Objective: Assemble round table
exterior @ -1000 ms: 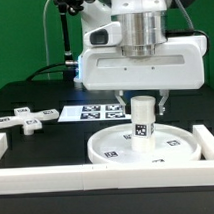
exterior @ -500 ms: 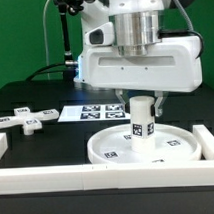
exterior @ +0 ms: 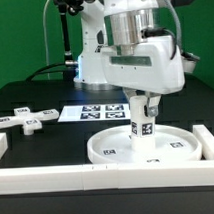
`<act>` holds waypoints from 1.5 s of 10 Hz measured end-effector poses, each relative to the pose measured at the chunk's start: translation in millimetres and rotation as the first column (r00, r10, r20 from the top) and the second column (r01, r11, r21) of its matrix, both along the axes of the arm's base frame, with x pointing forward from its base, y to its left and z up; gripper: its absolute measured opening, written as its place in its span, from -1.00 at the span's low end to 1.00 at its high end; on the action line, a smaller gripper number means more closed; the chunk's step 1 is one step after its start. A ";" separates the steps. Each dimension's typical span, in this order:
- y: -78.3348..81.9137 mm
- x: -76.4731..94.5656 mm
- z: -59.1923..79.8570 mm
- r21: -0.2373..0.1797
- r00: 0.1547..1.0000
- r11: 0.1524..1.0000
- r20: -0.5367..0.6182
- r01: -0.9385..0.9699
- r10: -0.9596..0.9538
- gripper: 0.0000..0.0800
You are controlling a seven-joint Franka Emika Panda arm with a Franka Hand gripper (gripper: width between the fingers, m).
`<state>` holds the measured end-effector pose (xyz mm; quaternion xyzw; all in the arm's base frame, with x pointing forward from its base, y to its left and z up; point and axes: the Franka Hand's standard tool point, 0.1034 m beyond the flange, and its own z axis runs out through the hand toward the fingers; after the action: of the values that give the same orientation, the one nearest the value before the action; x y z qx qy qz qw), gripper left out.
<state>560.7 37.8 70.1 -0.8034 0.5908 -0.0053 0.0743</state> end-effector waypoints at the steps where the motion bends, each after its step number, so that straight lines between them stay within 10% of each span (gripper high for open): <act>1: 0.2 0.0 0.0 0.010 0.999 0.999 -0.004 0.051 -0.051 0.02; 9: 1.4 -0.9 -1.8 0.088 0.890 0.886 -0.053 0.455 -0.452 0.02; 11: 1.7 -1.4 -1.6 0.085 0.907 0.903 -0.049 0.420 -0.417 0.51; 15: -9.2 -6.0 33.7 0.092 0.996 0.992 -0.024 0.083 -0.081 0.62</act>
Offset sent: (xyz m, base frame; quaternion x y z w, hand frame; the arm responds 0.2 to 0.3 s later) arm 0.0000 0.0000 0.0000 0.0000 0.0000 0.1938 0.9810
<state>554.7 28.5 103.9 -0.7740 0.6238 0.0274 0.1052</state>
